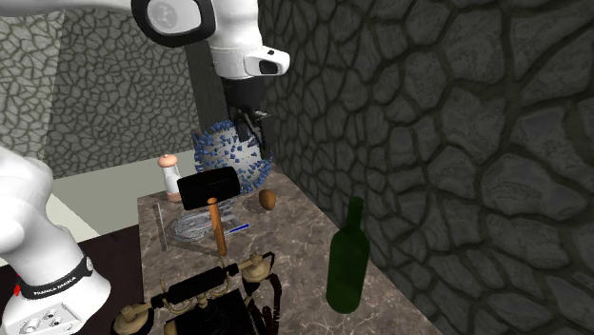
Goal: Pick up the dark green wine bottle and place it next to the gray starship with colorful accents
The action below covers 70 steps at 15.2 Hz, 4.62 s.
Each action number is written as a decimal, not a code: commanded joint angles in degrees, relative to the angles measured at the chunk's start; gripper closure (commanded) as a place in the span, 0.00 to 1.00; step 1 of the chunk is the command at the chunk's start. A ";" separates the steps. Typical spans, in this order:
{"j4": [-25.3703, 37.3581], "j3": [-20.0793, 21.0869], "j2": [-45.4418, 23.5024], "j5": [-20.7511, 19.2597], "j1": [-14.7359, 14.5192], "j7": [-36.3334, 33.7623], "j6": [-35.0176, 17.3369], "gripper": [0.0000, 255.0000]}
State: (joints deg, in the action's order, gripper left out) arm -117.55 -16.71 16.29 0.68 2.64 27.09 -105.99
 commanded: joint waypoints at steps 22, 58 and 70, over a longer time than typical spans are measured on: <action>36.57 -6.90 -40.94 11.11 9.68 17.34 0.49 0.00; 47.52 -7.09 -41.79 11.16 11.00 16.64 10.51 1.00; 51.33 -7.53 -36.56 9.29 9.68 14.89 19.13 1.00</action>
State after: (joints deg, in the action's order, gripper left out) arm -64.35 -24.08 -22.56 10.80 13.20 42.37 -87.11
